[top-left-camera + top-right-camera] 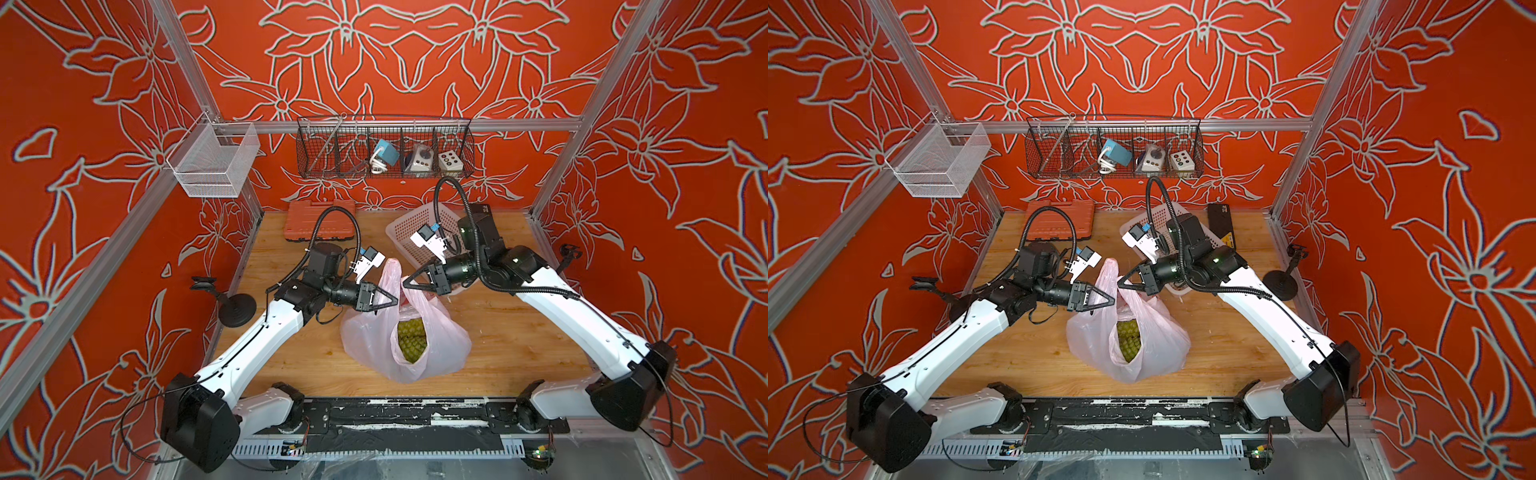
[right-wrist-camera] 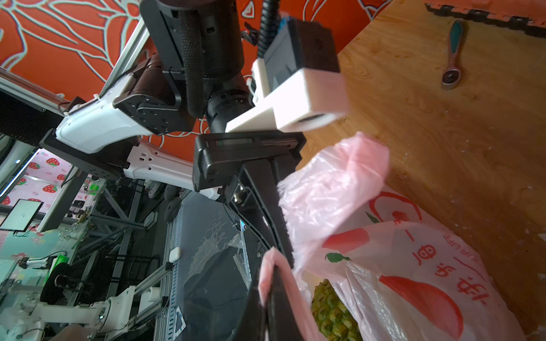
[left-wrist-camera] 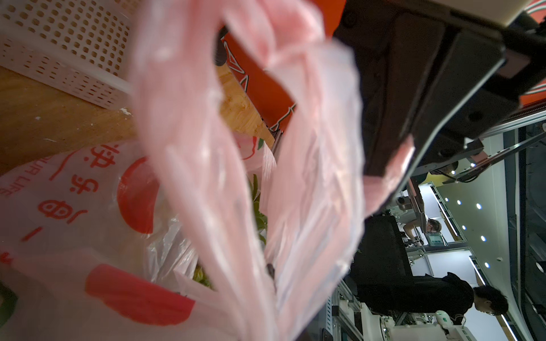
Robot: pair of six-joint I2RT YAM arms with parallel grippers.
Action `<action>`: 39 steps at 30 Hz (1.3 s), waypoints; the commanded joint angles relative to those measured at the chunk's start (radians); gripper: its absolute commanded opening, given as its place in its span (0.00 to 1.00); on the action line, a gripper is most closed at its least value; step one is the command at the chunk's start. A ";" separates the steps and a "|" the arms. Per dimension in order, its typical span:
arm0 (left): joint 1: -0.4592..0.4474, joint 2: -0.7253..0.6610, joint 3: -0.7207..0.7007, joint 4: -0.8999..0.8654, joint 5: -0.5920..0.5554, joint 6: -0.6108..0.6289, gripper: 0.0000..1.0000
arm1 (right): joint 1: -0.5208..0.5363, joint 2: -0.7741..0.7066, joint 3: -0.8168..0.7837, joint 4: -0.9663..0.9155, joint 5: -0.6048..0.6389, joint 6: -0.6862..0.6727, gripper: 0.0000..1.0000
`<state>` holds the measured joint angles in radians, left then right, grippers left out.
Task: Place the pineapple into a plastic bag & tie a knot
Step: Cross the plastic bag at the center of the board.
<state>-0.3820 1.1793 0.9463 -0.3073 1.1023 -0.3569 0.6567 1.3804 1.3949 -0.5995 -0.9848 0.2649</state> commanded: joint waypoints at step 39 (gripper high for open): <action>-0.059 0.015 0.058 -0.086 0.102 0.111 0.00 | 0.032 0.106 -0.024 0.133 0.005 -0.005 0.00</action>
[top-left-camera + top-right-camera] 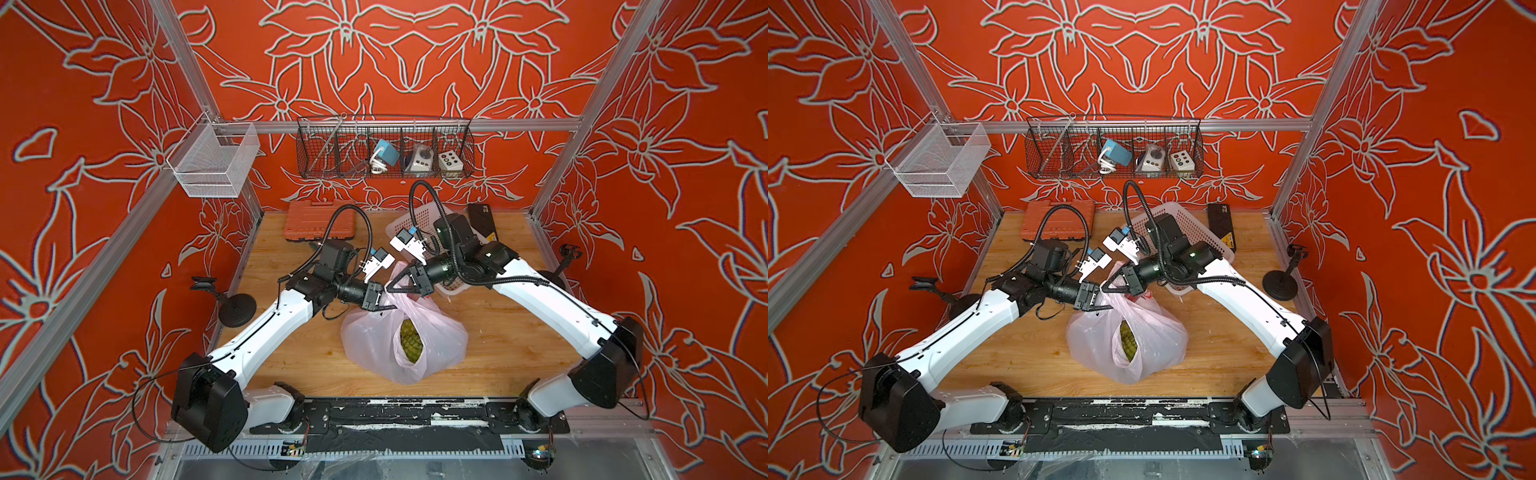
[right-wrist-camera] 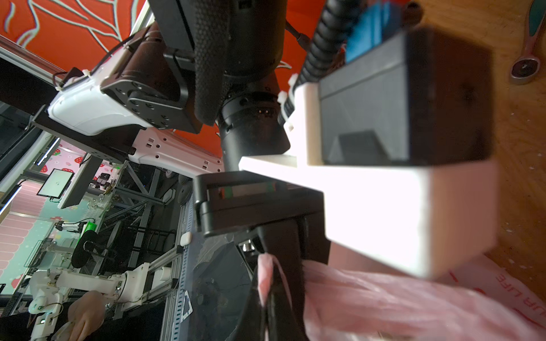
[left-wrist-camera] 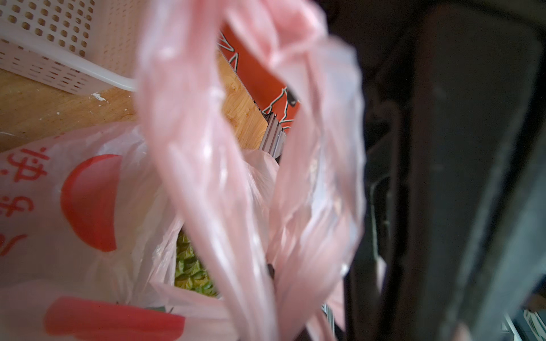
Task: Place the pineapple into a plastic bag & tie a knot
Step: Cross the plastic bag at the center of the board.
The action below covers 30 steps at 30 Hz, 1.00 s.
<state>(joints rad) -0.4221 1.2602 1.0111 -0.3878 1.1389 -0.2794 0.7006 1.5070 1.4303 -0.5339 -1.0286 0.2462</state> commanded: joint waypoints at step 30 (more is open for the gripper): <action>-0.135 -0.126 -0.065 -0.001 -0.106 -0.008 0.14 | 0.064 -0.191 -0.258 0.293 0.070 0.157 0.00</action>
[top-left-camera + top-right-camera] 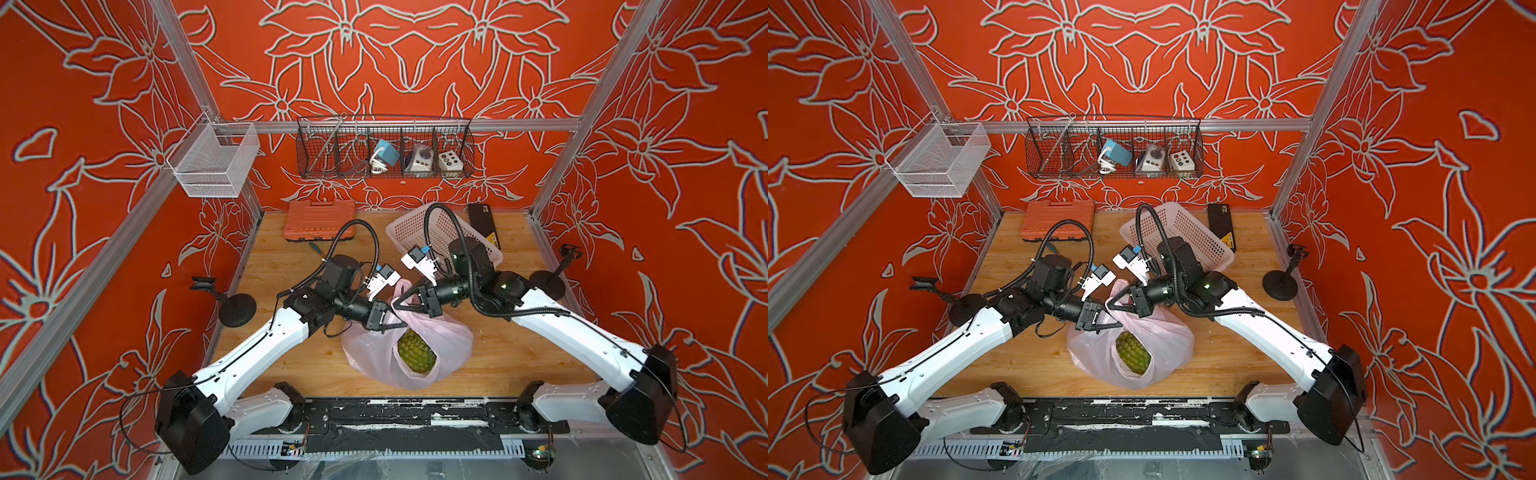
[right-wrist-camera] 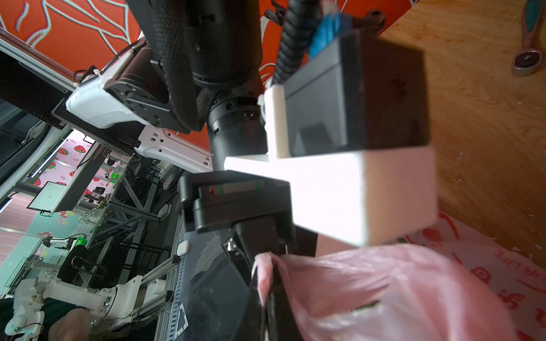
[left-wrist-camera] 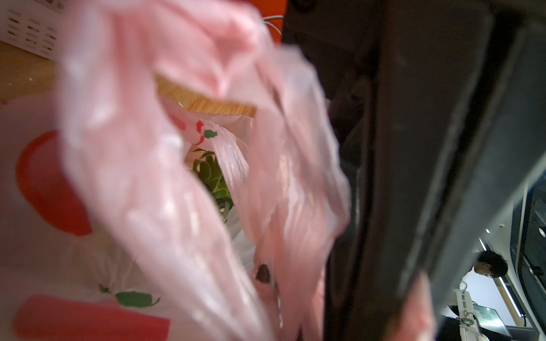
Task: Place the pineapple into a plastic bag & tie a knot
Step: Cross the plastic bag at the center of the board.
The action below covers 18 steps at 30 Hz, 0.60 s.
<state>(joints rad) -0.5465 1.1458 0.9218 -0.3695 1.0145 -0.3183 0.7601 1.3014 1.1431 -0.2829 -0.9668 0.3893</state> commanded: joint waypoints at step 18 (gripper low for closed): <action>-0.010 -0.022 0.038 -0.013 0.090 -0.016 0.37 | -0.005 0.077 0.076 0.058 -0.047 0.022 0.00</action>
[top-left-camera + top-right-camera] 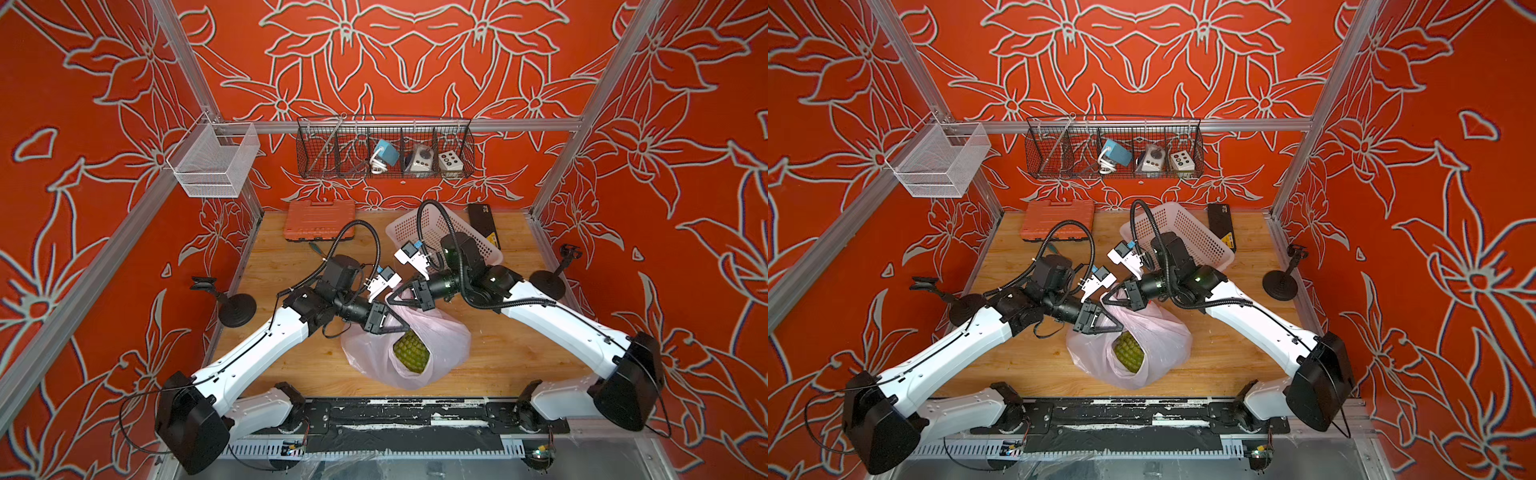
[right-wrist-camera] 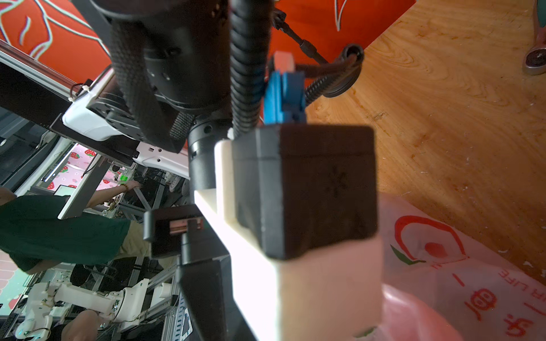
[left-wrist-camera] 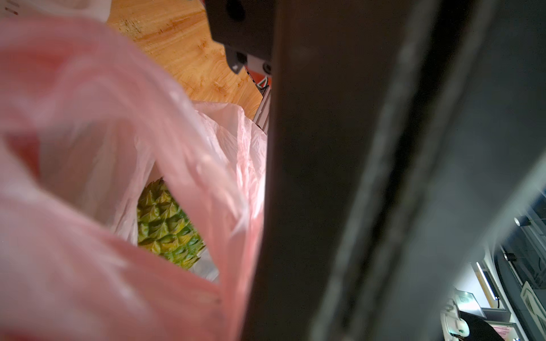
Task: Place the pineapple into a plastic bag & tie a knot
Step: Cross the plastic bag at the center of the board.
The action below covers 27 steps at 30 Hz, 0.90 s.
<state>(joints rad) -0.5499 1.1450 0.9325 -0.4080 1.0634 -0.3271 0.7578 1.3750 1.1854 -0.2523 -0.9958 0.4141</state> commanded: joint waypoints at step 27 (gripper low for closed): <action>-0.006 -0.044 -0.054 0.325 -0.140 -0.096 0.00 | 0.002 -0.084 -0.024 0.065 0.092 0.089 0.04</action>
<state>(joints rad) -0.5514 1.1316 0.8906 -0.1543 0.9348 -0.4454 0.7532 1.3239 1.1316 -0.1101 -0.8940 0.5518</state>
